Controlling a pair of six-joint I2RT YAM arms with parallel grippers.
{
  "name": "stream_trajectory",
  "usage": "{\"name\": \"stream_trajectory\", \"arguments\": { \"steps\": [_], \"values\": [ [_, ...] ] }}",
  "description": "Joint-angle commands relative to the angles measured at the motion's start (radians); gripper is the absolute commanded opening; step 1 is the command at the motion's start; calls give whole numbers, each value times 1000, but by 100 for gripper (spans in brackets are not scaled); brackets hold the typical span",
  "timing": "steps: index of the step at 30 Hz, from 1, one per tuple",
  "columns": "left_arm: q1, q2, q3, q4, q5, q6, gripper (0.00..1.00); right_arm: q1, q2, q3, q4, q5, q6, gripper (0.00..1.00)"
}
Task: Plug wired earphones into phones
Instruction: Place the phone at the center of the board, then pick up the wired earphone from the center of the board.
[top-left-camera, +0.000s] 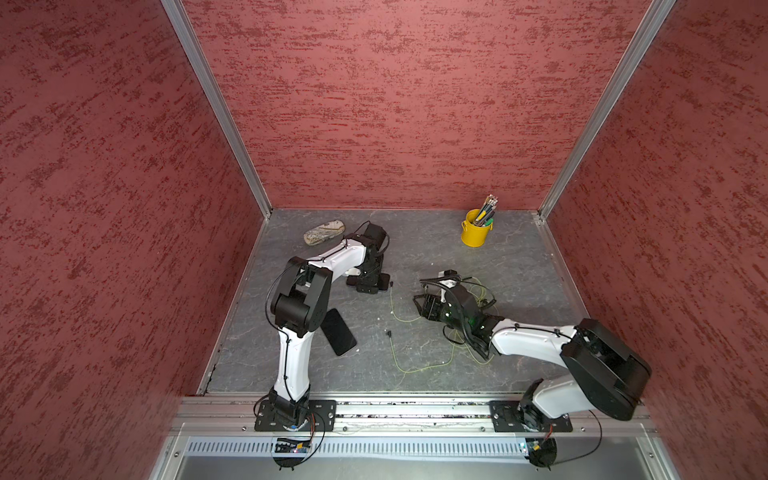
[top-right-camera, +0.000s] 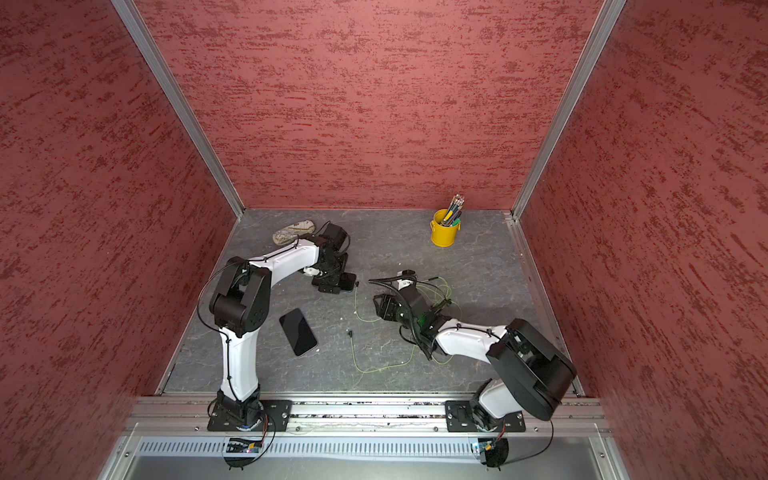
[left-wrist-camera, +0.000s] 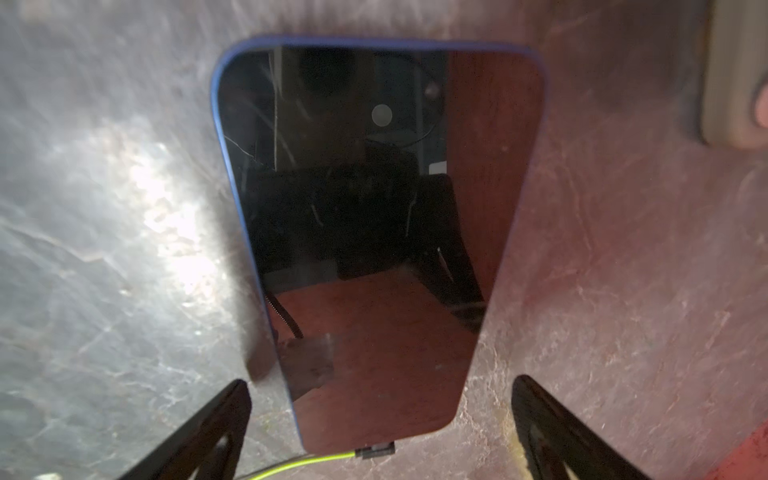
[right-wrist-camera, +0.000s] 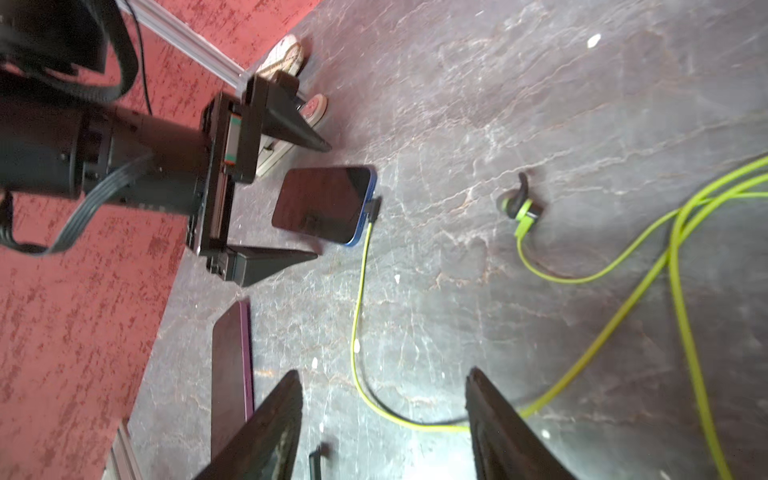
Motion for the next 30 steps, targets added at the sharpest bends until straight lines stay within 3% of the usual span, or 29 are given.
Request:
{"name": "stream_trajectory", "arguments": {
  "steps": [1, 6, 10, 15, 20, 30],
  "values": [
    [24, -102, -2, -51, -40, 138, 100, 48, -34, -4, -34, -26, -23, 60],
    [72, -289, -108, -83, -46, 475, 99, 147, -12, -2, 4, -46, -15, 53],
    [77, -480, -228, -223, -198, 563, 99, 227, 57, 6, 31, -45, 9, 48],
    [73, -727, -479, -203, -181, 683, 99, 288, 150, 19, 89, -46, 45, 42],
    [48, -815, -607, -286, -168, 679, 100, 292, 202, 43, 107, -6, 84, 37],
    [96, -860, -756, -175, -99, 678, 99, 291, 283, 121, 53, 64, 96, 28]
  ]
}}
